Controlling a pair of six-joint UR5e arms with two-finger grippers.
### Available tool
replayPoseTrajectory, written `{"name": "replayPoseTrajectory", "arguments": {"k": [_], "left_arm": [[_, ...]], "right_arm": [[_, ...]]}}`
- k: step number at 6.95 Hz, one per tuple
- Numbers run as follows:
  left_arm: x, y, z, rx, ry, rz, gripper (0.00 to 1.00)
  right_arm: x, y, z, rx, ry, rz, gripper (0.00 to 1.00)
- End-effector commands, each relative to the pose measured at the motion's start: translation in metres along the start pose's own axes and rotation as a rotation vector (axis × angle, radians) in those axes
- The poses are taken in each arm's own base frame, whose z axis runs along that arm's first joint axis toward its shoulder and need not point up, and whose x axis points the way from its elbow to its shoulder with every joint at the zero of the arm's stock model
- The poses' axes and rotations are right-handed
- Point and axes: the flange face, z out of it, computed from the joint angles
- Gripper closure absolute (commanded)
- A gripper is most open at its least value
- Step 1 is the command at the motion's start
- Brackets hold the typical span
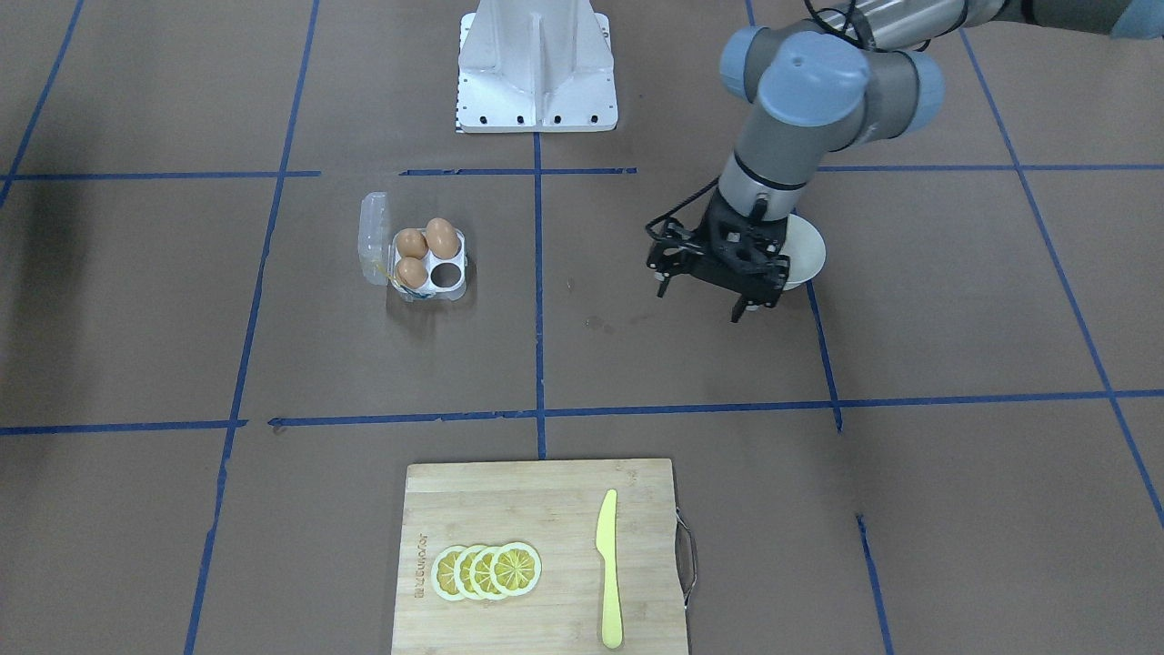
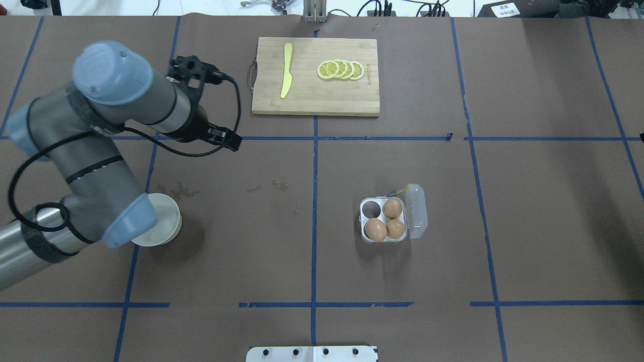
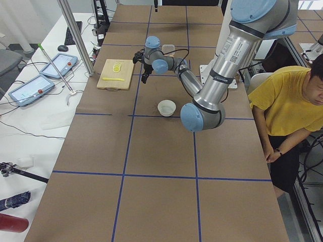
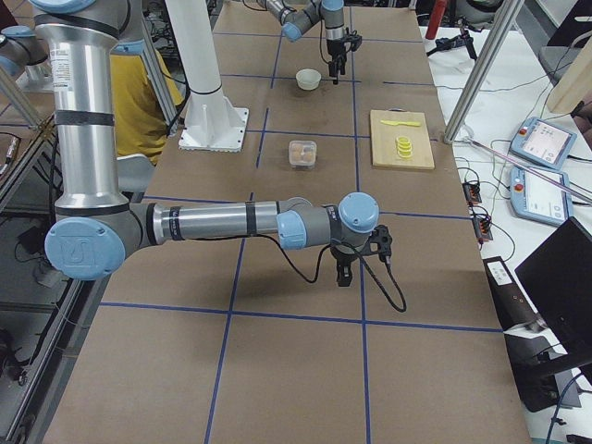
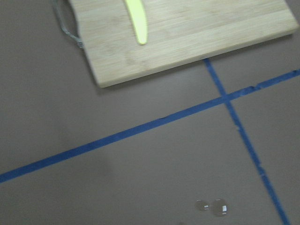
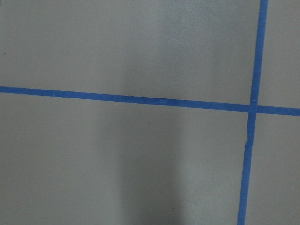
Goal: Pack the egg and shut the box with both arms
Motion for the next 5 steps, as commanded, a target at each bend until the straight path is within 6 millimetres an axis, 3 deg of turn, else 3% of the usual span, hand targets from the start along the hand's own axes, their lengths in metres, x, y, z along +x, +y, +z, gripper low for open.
{"name": "replayPoseTrajectory", "arguments": {"k": [1,2,3,4,5], "left_arm": [[-0.168,0.024,-0.038,-0.040,-0.094,0.081,0.00],[-0.255,0.036,-0.077,-0.047,-0.115,0.155,0.00],[-0.348,0.064,-0.110,-0.066,-0.132,0.174,0.00],[-0.416,0.096,-0.122,-0.088,-0.147,0.143,0.00],[-0.464,0.117,-0.140,-0.095,-0.177,0.160,0.00]], "right_arm": [[0.014,0.002,-0.008,0.017,0.028,0.021,0.00],[0.020,0.002,-0.015,0.033,0.034,0.027,0.00],[0.026,0.002,-0.022,0.044,0.036,0.037,0.00],[0.031,0.002,-0.025,0.049,0.040,0.047,0.00],[0.035,0.001,-0.032,0.068,0.088,0.043,0.00]]}}
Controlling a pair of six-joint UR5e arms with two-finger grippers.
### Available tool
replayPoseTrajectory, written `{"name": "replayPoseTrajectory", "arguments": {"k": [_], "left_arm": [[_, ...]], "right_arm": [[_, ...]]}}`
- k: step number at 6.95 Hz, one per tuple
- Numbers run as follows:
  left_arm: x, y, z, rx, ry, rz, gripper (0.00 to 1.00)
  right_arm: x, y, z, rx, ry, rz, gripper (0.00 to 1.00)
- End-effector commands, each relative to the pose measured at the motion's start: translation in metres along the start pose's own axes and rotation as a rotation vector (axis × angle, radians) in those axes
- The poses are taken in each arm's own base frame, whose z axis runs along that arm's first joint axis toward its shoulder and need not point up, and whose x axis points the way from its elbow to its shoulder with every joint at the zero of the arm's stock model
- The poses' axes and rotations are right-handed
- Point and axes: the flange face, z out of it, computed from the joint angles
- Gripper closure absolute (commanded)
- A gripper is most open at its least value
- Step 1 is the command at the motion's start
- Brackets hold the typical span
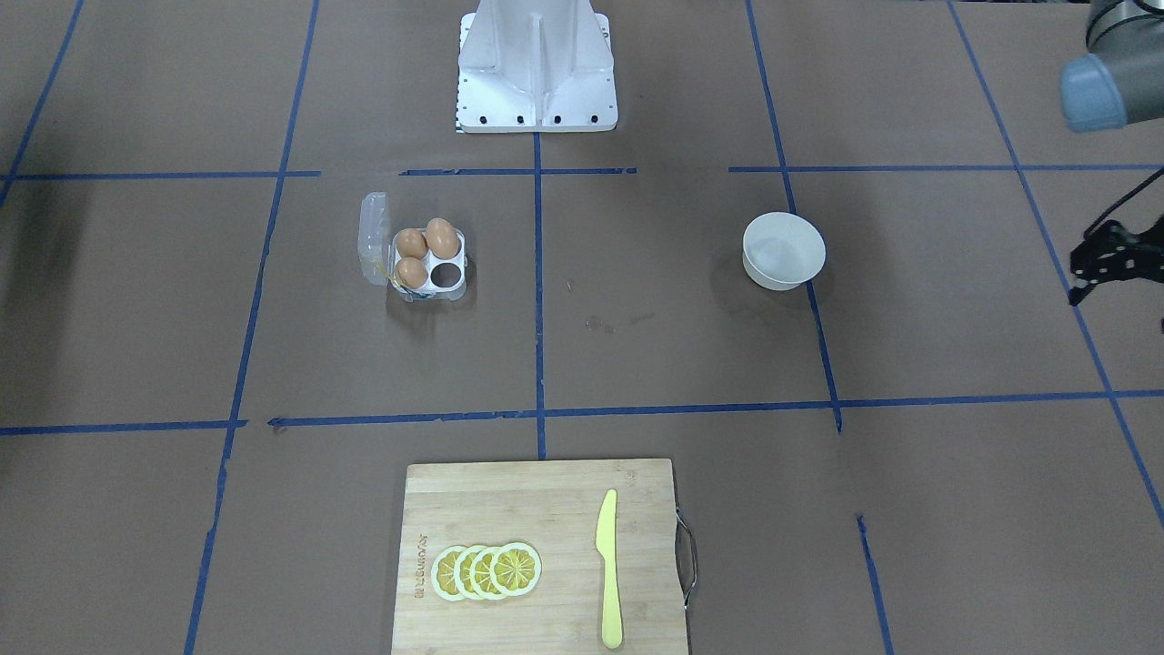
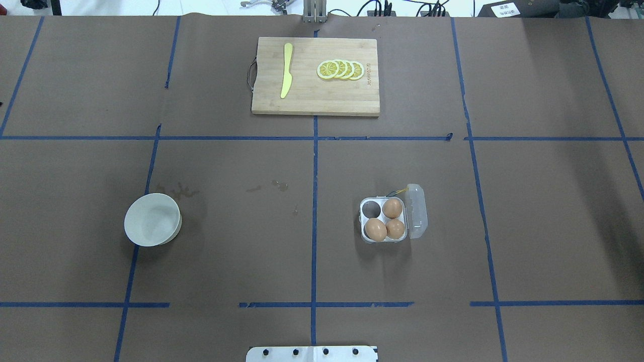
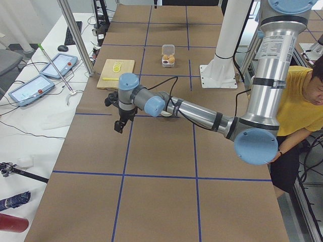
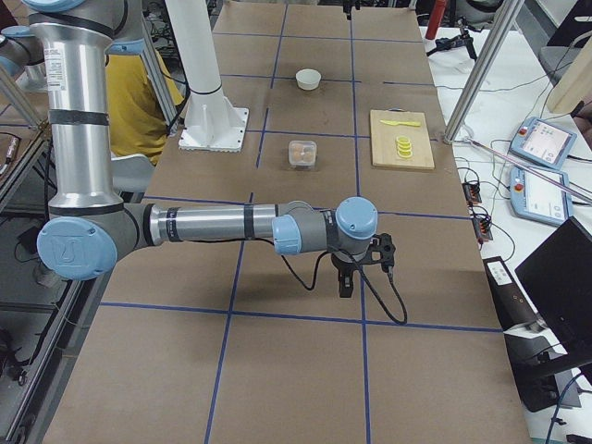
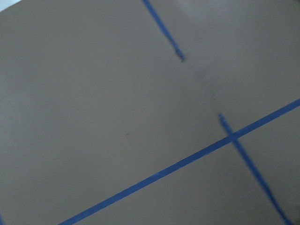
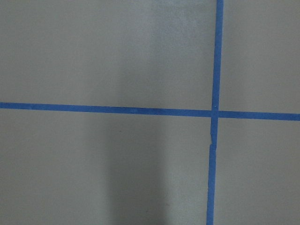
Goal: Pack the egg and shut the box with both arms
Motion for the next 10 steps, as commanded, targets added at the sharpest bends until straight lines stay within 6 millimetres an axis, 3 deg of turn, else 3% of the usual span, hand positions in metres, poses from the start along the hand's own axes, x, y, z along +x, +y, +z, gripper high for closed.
{"name": "replayPoseTrajectory", "arguments": {"k": [1,2,3,4,7,8,10], "left_arm": [[-0.095,0.076,-0.011,-0.031,-0.035,-0.016,0.00],[-0.098,0.113,0.002,-0.056,0.021,-0.065,0.00],[-0.096,0.126,0.004,-0.081,0.065,-0.108,0.00],[-0.094,0.128,0.004,-0.117,0.075,-0.152,0.00],[-0.086,0.101,-0.014,-0.178,0.082,-0.259,0.00],[-0.089,0.105,-0.011,-0.193,0.085,-0.278,0.00],[-0.092,0.116,-0.005,-0.220,0.082,-0.409,0.00]], "right_arm": [[0.009,-0.002,-0.005,0.014,0.047,0.006,0.00],[0.011,-0.002,-0.004,0.013,0.055,0.007,0.00],[0.014,0.002,-0.002,0.007,0.056,0.014,0.00],[0.020,0.012,0.003,-0.004,0.050,0.025,0.00],[0.025,0.026,0.007,-0.014,0.042,0.036,0.00],[0.027,0.043,0.009,-0.025,0.020,0.043,0.00],[0.024,0.038,0.006,-0.017,0.024,0.037,0.00]]}}
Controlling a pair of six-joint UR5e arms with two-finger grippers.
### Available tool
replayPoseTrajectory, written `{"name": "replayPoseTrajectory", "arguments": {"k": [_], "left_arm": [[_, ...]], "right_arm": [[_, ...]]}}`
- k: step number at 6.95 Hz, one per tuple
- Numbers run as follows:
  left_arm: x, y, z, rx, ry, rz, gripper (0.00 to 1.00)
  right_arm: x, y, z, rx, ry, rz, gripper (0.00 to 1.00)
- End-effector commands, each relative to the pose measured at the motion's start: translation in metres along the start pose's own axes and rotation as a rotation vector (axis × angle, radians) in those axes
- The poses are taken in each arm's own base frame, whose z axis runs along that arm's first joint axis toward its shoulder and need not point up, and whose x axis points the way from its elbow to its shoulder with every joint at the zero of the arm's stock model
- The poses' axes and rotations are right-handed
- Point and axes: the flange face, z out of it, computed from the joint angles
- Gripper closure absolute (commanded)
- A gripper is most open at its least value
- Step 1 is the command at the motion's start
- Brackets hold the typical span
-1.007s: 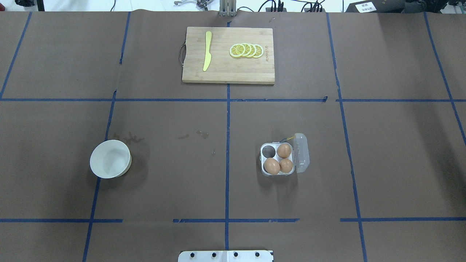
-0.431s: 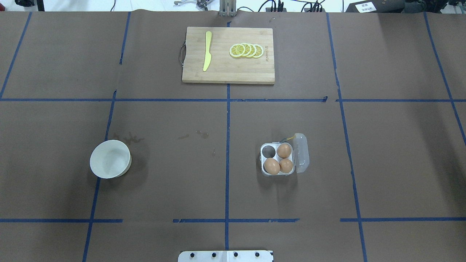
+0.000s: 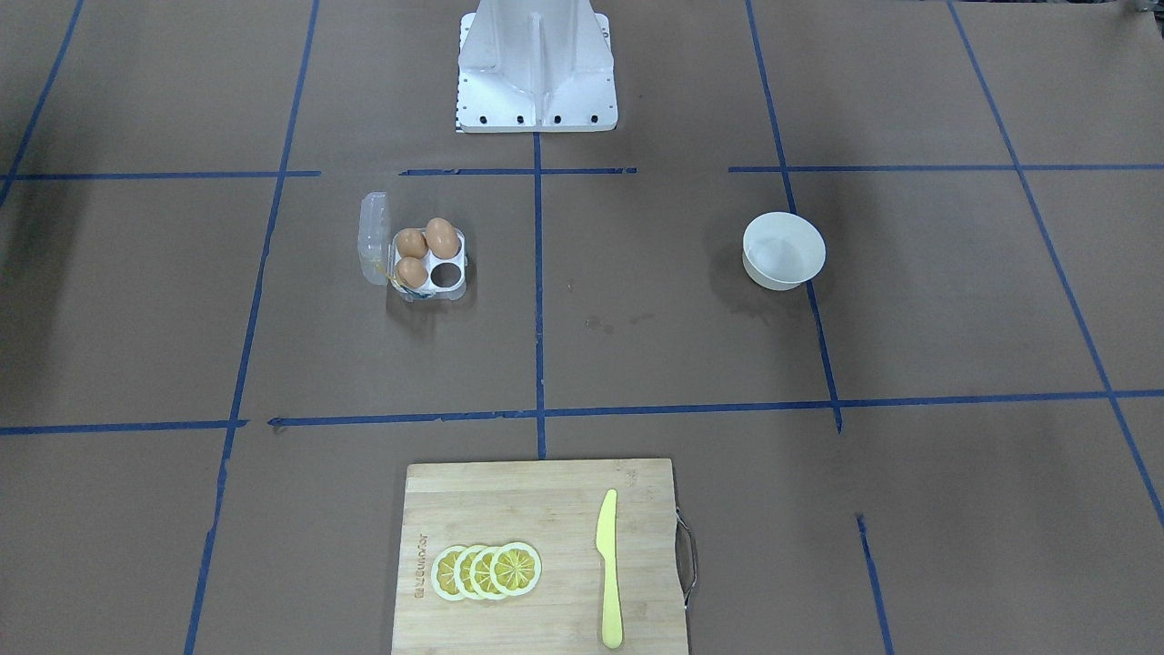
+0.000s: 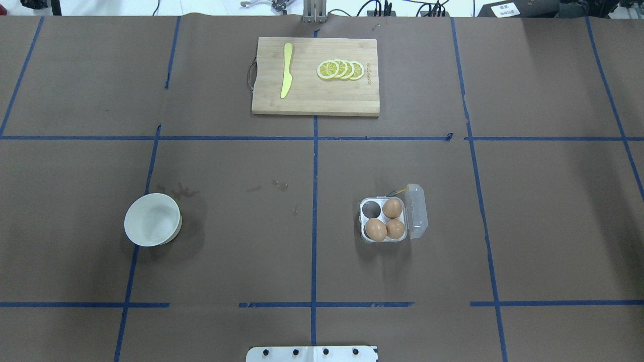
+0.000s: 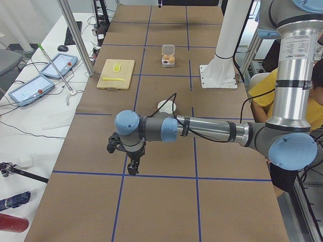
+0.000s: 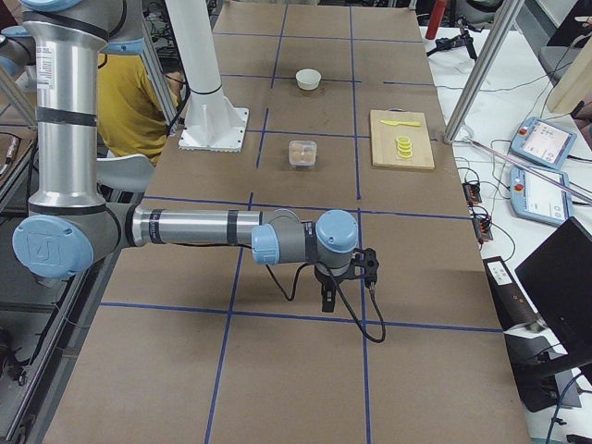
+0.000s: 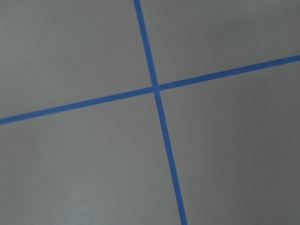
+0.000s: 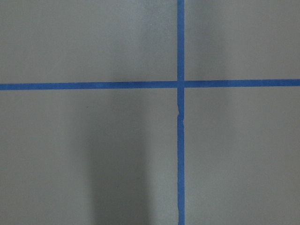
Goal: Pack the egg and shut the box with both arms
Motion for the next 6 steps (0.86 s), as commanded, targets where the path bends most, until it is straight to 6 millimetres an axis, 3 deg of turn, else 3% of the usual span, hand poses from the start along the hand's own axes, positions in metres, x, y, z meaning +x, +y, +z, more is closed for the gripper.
{"name": "replayPoseTrajectory", "arguments": {"k": [1,3,5,6], "left_arm": [[-0.014,0.008,0.015,-0.030,0.000,-0.091,0.00],[-0.017,0.003,0.019,0.002,-0.005,-0.054,0.00],[-0.012,0.002,0.012,0.015,-0.007,-0.048,0.00],[-0.010,0.001,0.011,0.018,-0.006,-0.044,0.00]], "right_arm": [[-0.001,-0.003,-0.001,0.005,0.008,-0.004,0.00],[-0.006,-0.003,-0.005,0.013,0.000,-0.002,0.00],[-0.031,-0.001,-0.008,0.017,-0.008,-0.010,0.00],[-0.089,0.001,0.003,-0.010,-0.017,-0.001,0.01]]}}
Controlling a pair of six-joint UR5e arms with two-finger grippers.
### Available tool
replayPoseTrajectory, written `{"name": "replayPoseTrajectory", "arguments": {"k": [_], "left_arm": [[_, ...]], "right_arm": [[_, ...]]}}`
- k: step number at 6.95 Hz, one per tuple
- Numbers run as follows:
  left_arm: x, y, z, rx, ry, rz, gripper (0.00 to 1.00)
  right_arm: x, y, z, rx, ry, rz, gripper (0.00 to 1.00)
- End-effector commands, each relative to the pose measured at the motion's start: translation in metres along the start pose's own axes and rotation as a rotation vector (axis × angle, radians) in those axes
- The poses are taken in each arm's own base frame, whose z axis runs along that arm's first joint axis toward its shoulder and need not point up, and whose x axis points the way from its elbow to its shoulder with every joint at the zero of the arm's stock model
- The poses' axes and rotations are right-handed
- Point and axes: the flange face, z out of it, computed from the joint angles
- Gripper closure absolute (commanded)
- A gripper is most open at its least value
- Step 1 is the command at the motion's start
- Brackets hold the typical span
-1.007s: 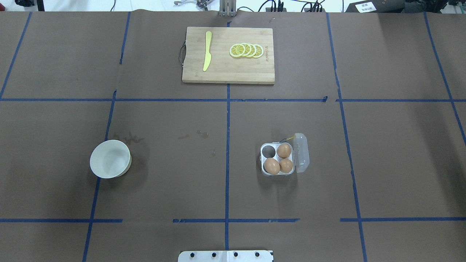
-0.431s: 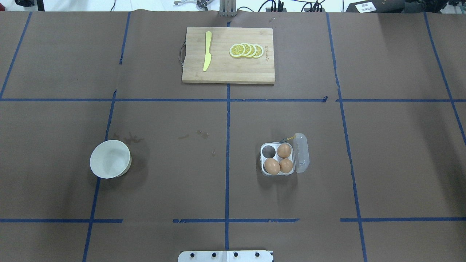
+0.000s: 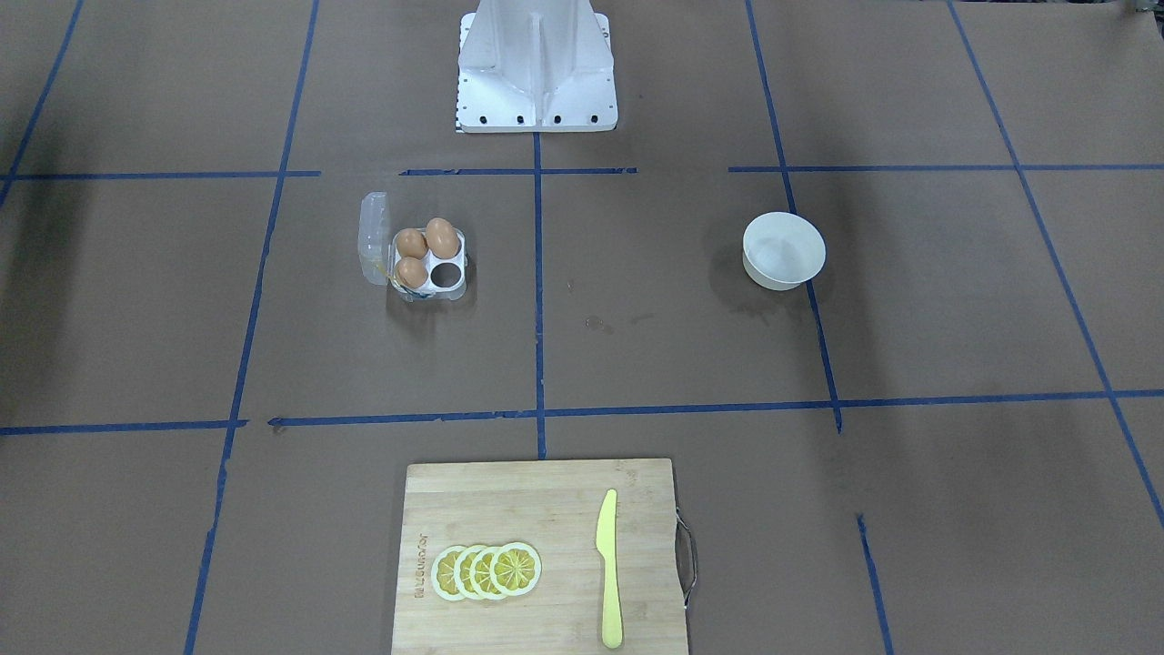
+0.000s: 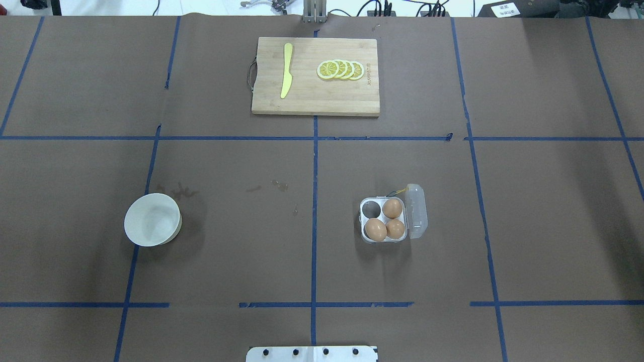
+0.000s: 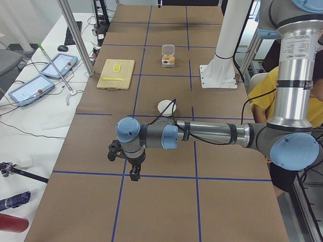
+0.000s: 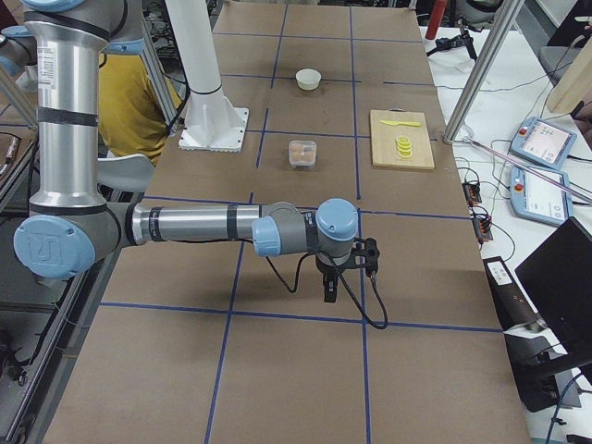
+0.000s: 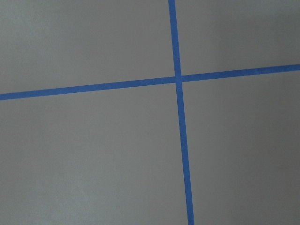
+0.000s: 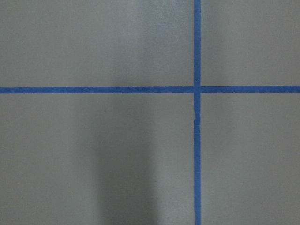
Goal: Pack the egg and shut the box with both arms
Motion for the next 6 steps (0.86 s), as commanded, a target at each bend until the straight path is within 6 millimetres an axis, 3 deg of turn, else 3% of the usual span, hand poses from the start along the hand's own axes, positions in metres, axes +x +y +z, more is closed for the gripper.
{"name": "replayPoseTrajectory", "arguments": {"k": [1,2,3,4,6], "left_arm": [[0.006,-0.002,-0.005,0.011,0.002,0.011,0.00],[0.007,-0.003,-0.006,0.014,0.002,0.014,0.00],[0.007,-0.004,-0.006,0.013,0.002,0.011,0.00],[0.008,-0.005,-0.008,0.016,0.002,0.016,0.00],[0.009,-0.006,-0.008,0.017,0.003,0.017,0.00]], "right_arm": [[-0.111,0.008,0.017,-0.008,-0.047,0.042,0.10],[-0.164,0.015,0.033,0.009,-0.104,0.099,0.72],[-0.223,0.028,0.065,0.012,-0.130,0.102,1.00],[-0.276,0.036,0.087,-0.002,-0.139,0.104,1.00],[-0.368,0.045,0.102,-0.025,-0.195,0.112,1.00]]}}
